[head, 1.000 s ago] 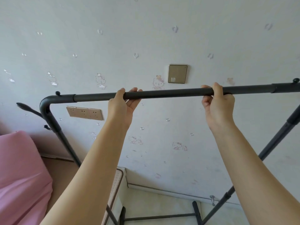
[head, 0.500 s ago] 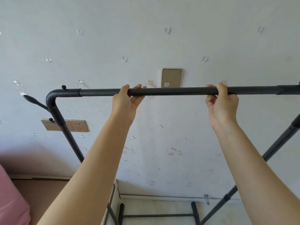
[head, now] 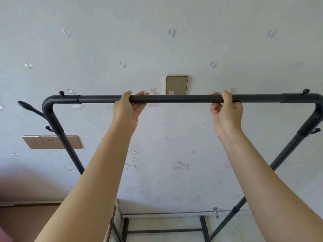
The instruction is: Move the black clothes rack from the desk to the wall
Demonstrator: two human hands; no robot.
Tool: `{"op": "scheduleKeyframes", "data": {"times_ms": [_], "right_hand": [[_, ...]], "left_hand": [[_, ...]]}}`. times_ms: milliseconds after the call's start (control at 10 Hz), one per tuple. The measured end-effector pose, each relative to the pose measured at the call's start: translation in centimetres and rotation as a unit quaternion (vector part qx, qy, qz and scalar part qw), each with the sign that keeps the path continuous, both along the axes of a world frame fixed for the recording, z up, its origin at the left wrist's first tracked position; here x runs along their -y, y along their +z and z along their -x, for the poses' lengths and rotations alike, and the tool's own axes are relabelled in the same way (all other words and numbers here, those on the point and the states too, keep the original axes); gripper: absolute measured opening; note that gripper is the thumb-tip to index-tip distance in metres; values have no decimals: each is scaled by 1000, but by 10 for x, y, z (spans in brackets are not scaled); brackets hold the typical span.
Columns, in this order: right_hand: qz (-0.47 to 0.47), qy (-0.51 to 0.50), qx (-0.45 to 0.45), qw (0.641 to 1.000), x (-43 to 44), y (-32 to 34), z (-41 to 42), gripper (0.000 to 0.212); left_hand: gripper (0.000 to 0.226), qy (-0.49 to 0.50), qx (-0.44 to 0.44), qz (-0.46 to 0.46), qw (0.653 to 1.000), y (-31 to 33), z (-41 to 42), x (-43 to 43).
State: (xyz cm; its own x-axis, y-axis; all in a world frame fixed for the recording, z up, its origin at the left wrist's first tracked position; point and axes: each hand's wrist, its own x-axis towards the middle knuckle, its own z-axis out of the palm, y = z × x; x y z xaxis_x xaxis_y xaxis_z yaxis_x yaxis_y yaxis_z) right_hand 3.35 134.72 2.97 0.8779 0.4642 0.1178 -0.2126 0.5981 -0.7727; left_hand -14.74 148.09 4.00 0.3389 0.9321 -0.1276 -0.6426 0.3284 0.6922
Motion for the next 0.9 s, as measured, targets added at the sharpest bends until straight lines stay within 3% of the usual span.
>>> {"op": "scheduleKeyframes", "data": {"times_ms": [400,600,800,900], "right_hand": [[4,51,-21,998,-1,-2,-10,13],[46,71,22,996,11,-5,-21,16],[76,81,71,991,34,-15,-27,17],[123,46,112,985,62,-30,-26,19]], "left_hand": [[6,6,-1,-5,1000,-7,1,-4],[15,-13,-73,-49,996,-14,9,-4],[17,-92,-132,-114,980,-27,27,5],[21,-96,-176,-96,975,-59,52,27]]}}
